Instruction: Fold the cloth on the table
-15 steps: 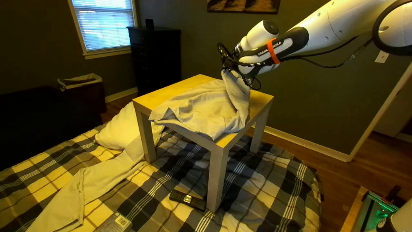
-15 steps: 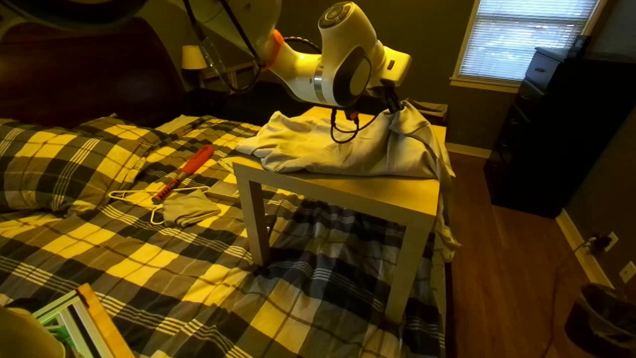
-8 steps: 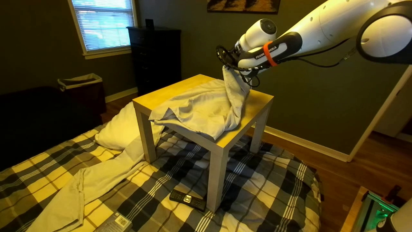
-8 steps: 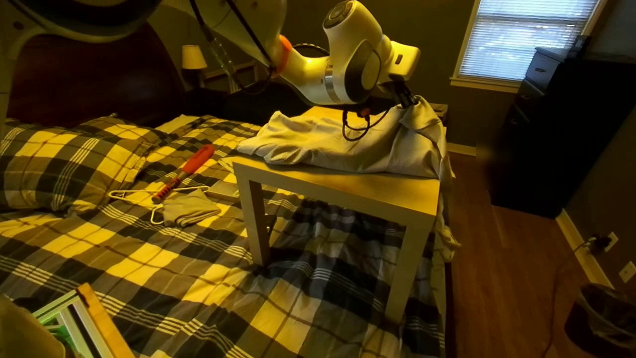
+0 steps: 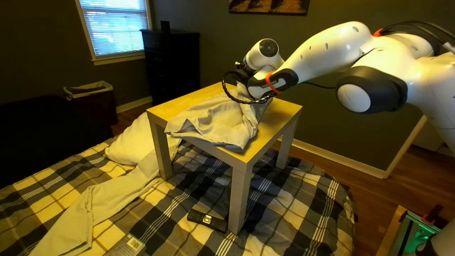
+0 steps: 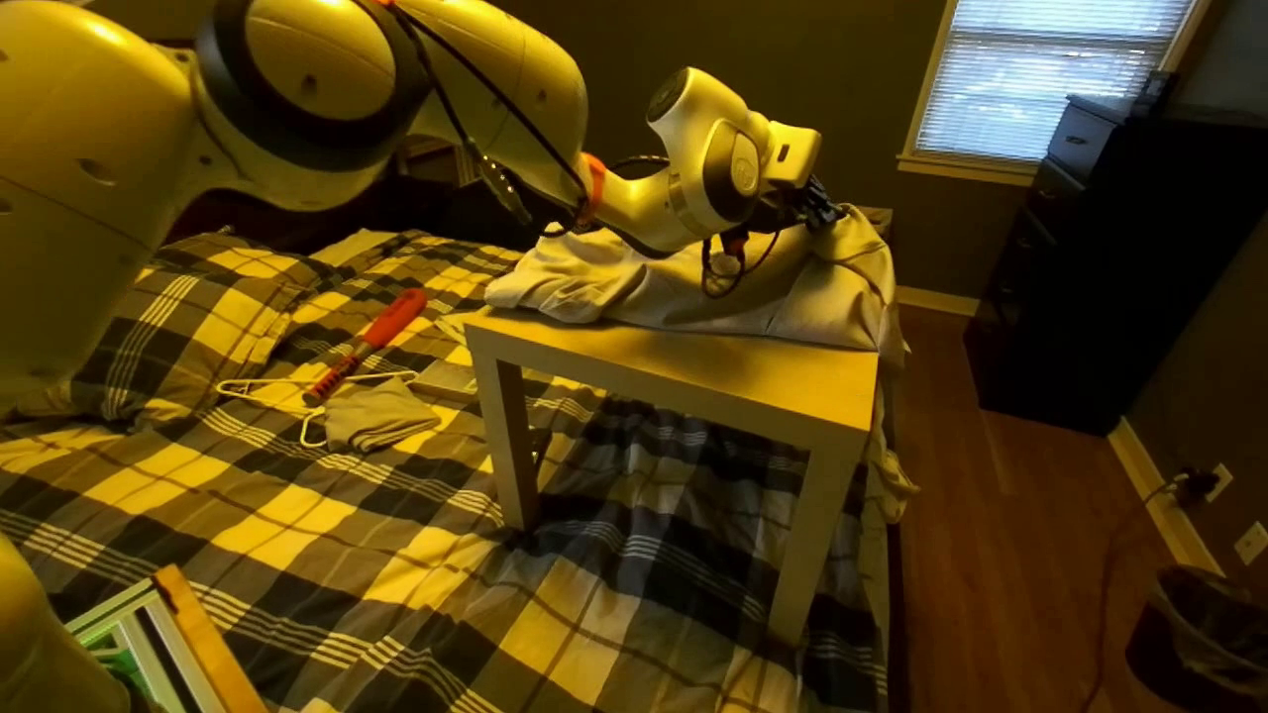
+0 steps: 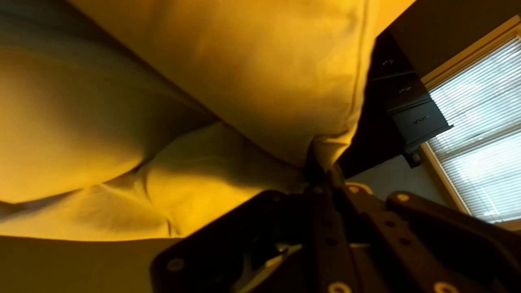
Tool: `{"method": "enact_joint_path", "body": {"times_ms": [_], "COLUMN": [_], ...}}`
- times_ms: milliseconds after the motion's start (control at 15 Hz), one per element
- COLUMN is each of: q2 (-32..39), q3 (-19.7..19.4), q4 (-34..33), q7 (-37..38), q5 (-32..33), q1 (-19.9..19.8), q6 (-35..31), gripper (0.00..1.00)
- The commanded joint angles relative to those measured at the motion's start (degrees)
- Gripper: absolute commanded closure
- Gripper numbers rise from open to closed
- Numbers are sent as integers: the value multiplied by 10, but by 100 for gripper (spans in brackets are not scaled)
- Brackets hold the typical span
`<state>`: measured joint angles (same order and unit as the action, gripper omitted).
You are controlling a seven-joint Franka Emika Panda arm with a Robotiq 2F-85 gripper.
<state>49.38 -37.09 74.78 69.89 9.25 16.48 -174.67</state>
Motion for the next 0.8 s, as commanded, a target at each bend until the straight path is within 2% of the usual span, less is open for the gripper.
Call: {"method": "enact_joint_path", "body": {"times_ms": [0, 133, 200, 267, 333, 600, 733], "q2": [112, 143, 146, 150, 150, 103, 61], "q3": [-74, -92, -88, -86, -83, -65, -47], "q4": [-113, -145, -154, -164, -174, -172, -158], "q7": [75, 93, 89, 86, 79, 45, 6], "q5": [-14, -11, -9, -8, -9, 10, 20], "q1": [7, 2, -3, -7, -11, -8, -3], "q6": [44, 70, 91, 105, 118, 171, 224], "gripper": [100, 100, 100, 73, 72, 43, 28]}}
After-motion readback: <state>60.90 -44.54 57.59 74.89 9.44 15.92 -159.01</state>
